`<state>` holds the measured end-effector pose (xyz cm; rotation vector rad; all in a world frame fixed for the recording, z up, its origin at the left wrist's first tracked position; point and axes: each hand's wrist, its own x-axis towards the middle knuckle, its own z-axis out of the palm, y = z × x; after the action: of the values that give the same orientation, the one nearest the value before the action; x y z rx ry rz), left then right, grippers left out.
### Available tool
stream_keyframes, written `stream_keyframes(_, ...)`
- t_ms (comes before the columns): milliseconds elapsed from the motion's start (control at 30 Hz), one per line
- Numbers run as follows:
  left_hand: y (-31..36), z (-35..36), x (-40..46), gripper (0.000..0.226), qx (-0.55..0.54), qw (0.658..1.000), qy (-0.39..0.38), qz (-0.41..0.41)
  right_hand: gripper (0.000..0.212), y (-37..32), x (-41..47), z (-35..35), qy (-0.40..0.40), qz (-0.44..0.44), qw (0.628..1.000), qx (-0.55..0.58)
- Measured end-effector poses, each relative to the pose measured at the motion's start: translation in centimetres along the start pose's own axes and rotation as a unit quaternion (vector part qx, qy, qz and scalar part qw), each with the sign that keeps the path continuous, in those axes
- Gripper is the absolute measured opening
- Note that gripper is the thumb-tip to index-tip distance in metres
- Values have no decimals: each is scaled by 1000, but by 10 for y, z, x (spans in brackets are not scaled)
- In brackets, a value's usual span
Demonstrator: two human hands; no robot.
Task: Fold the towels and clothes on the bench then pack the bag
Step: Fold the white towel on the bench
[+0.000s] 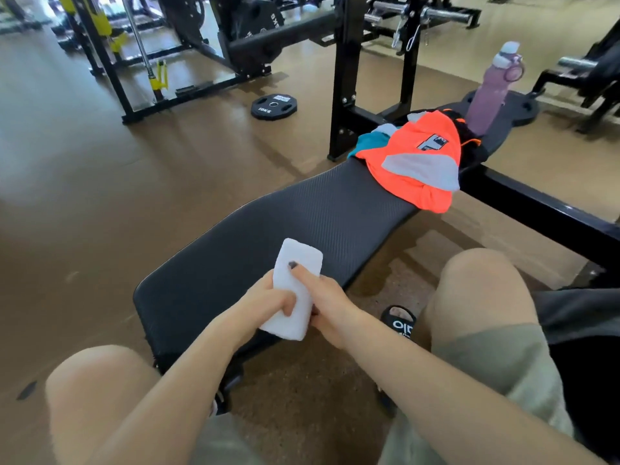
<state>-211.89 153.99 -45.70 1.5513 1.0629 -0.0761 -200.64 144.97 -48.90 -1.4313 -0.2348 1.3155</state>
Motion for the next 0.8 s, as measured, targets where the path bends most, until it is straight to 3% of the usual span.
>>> stream_keyframes(133,53,27,-23,61,-48,993,-84,71,78,-46,-45,-39,27,-108,991,-75)
stream_keyframes(267,112,70,-47,31,-130,965,-175,143,50,-92,-98,-102,92,-190,973,-94)
stream_keyframes(367,144,113,-58,31,-118,959,-188,177,34,-113,-139,-145,125,-226,961,-97)
stream_keyframes(467,164,161,-67,34,-112,952,-215,188,50,-113,-177,-190,128,-224,965,-54)
stream_keyframes(600,176,219,-79,32,-98,945,-254,179,36,-92,-222,-243,90,-222,971,-12)
stream_keyframes(700,175,257,-80,32,-46,946,-264,183,42,-68,-245,-280,81,-216,973,-10)
stream_keyframes(800,168,287,-81,29,-18,948,-273,164,42,-43,-259,-299,133,-192,972,3)
